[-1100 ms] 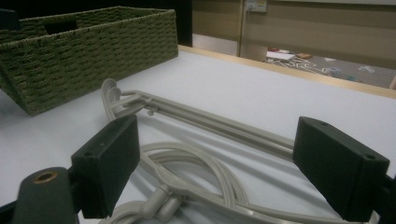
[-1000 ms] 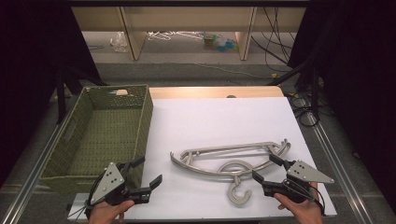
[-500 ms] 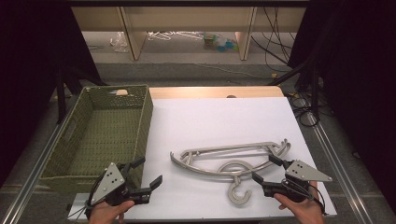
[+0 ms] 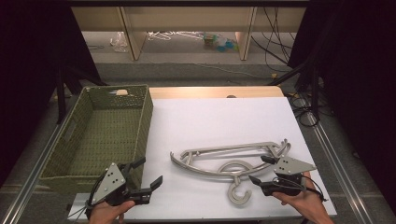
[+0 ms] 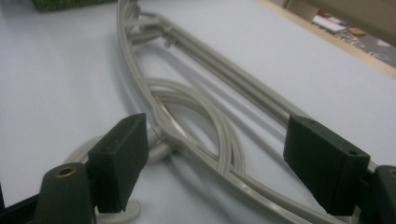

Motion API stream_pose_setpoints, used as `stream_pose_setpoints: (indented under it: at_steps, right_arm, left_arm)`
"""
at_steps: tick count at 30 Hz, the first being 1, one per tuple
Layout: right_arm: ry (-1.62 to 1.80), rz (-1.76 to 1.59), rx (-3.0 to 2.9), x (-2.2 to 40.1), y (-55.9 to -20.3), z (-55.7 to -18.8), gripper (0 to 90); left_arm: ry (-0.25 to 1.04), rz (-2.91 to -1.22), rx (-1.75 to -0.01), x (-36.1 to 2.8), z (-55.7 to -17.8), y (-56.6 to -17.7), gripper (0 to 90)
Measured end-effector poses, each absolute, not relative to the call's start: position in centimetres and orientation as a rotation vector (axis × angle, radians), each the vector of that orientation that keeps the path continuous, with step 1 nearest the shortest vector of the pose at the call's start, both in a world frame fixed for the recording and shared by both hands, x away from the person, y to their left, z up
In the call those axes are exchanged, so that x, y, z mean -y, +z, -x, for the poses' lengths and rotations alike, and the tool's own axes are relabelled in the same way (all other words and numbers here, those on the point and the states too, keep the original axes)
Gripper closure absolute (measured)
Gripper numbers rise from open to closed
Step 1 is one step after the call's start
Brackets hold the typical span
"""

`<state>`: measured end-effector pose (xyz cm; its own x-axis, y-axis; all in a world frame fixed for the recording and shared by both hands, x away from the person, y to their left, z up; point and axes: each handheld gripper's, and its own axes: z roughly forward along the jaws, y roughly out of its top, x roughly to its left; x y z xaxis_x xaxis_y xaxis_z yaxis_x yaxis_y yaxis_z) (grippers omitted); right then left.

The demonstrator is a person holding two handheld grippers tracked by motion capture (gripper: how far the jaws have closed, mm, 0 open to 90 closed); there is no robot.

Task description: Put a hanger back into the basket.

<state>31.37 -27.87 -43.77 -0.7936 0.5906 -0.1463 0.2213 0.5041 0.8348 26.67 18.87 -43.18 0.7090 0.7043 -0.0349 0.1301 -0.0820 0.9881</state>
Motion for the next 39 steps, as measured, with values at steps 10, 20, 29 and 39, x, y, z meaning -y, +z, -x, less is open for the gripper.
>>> stream_pose_setpoints:
  at_steps: [10,20,29,39]
  right_arm:
    - [0.933,-0.514,-2.53,27.0,-44.6,-33.6,35.1]
    - [0.63,-0.345,-2.62,26.3,-45.9,-34.6,51.0]
    - [0.529,-0.141,-2.595,26.0,-45.9,-35.2,66.5]
    - [0.415,0.161,-2.523,25.7,-45.0,-34.5,78.6]
  left_arm:
    - [0.546,-1.617,-0.689,-18.8,-26.7,-43.2,15.7]
    - [0.542,-1.618,-0.689,-18.7,-26.7,-43.3,15.7]
    - [0.54,-1.619,-0.692,-18.7,-26.7,-43.3,15.7]
    - [0.54,-1.624,-0.686,-18.7,-26.7,-43.3,15.8]
